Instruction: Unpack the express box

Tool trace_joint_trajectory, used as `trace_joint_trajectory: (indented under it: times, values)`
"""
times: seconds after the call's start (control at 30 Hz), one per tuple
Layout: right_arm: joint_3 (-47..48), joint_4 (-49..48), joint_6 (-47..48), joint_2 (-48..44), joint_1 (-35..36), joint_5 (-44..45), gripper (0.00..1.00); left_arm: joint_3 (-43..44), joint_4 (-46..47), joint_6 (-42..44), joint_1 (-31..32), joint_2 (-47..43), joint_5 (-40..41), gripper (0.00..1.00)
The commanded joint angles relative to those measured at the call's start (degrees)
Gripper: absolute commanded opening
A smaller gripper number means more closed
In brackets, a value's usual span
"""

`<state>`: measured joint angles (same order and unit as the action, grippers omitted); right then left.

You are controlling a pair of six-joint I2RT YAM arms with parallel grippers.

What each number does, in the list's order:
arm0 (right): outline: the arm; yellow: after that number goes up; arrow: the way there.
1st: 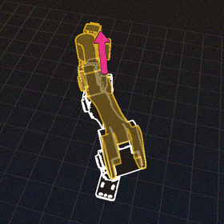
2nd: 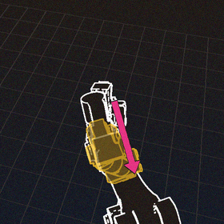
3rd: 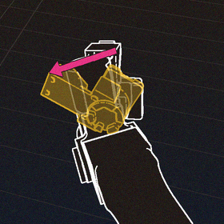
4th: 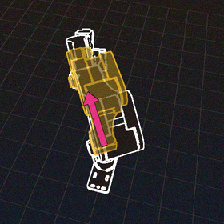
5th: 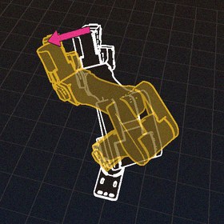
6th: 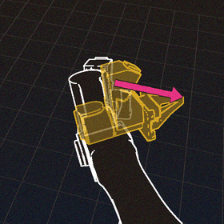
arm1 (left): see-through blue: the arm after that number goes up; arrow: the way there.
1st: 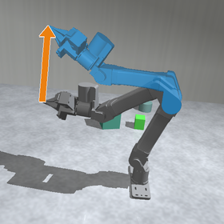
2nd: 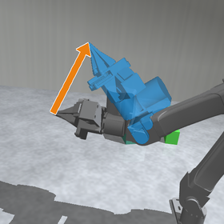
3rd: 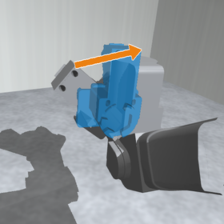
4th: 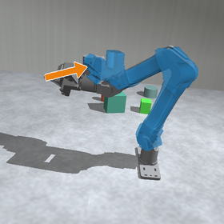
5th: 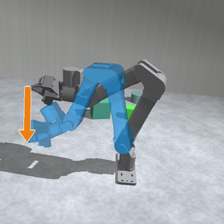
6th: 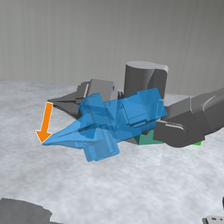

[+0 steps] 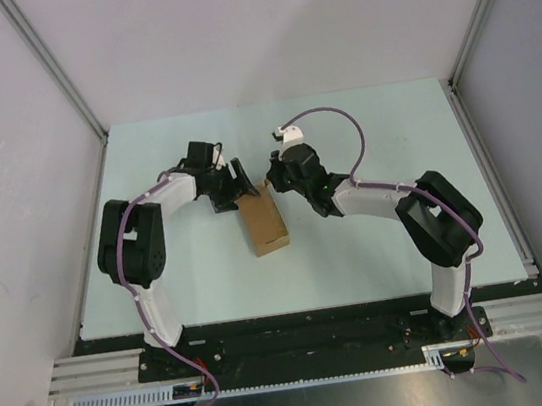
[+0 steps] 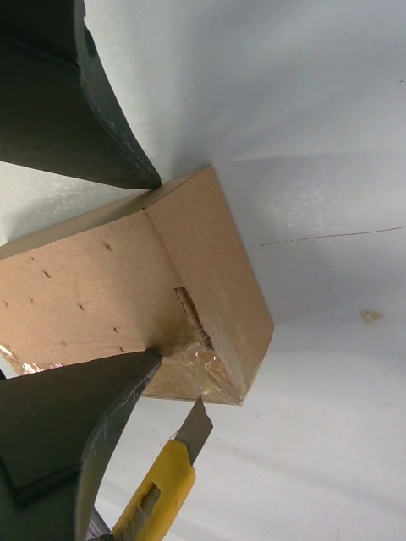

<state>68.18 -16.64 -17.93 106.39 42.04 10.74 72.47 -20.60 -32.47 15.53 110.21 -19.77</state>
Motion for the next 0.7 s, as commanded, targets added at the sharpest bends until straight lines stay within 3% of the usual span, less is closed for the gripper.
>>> trace_joint_trajectory:
  times: [0.0, 0.67]
  values:
    - [2.3, -1.4, 1.0, 0.9, 0.6, 1.9, 0.00, 0.5, -2.9, 3.1, 0.2, 1.8, 4.0, 0.80]
    - [2.3, 0.5, 3.6, -0.9, 1.4, 5.0, 0.00, 0.9, -3.7, 3.7, 0.1, 1.8, 5.7, 0.80]
